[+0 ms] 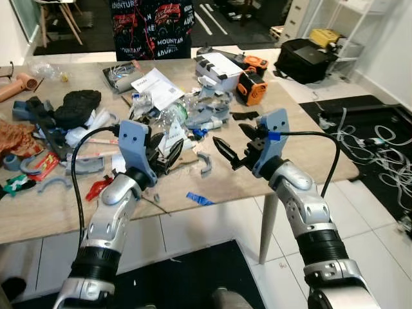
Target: Picking trash to rubbish bin
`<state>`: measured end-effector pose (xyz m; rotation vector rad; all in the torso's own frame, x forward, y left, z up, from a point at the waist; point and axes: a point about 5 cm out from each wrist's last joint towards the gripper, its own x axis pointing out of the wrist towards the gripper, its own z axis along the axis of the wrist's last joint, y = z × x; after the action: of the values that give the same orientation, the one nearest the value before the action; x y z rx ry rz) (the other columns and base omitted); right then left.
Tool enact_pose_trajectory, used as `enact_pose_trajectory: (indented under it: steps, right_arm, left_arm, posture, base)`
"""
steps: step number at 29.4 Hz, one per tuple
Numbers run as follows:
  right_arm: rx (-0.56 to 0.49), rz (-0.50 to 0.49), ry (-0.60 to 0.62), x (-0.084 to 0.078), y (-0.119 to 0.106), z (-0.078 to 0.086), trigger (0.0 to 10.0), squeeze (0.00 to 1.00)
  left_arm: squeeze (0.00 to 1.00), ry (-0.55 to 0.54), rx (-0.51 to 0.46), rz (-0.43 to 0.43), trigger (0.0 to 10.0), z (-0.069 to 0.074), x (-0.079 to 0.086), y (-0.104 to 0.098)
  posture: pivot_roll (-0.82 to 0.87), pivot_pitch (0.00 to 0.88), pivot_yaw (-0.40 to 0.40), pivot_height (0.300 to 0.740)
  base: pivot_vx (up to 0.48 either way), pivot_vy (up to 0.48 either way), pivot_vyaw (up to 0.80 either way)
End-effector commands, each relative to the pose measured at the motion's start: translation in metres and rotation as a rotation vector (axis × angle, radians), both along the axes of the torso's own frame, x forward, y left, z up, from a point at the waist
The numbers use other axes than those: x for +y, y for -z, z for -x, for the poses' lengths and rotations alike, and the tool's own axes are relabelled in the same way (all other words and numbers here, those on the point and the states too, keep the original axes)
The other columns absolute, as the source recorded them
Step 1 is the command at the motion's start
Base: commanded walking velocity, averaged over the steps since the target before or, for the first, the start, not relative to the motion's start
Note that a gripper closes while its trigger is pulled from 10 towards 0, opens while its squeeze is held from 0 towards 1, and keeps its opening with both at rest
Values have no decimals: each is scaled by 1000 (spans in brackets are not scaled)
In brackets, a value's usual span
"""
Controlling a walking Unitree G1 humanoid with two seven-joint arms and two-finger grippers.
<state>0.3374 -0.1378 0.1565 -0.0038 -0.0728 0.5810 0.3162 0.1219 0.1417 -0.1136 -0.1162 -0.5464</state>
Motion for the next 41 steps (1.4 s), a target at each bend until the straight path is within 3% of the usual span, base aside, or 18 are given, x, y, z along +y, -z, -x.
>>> enact_pose_trajectory:
  steps: [1,14,23,41]
  right_arm:
    - [10,-11,-1,0,2,1,10000,0]
    - [18,-27,-3,-1,2,1,10000,0]
    - [16,-36,0,-2,2,1,10000,0]
    - [9,-39,1,-5,3,2,10000,0]
  left_arm:
    - [0,-4,25,-5,10000,1,2,5]
    - [0,-37,12,-8,10000,0,4,3]
    - [0,-182,23,-62,10000,-11,16,9]
    - [0,-181,28,-62,10000,-12,15,12]
  posture:
    - [-62,0,-52,740]
    - [-66,0,-51,740]
    - [-68,0,-51,740]
    - [-69,0,-53,740]
  base:
    - [0,0,0]
    - [0,0,0]
    - [0,0,0]
    - [0,0,0]
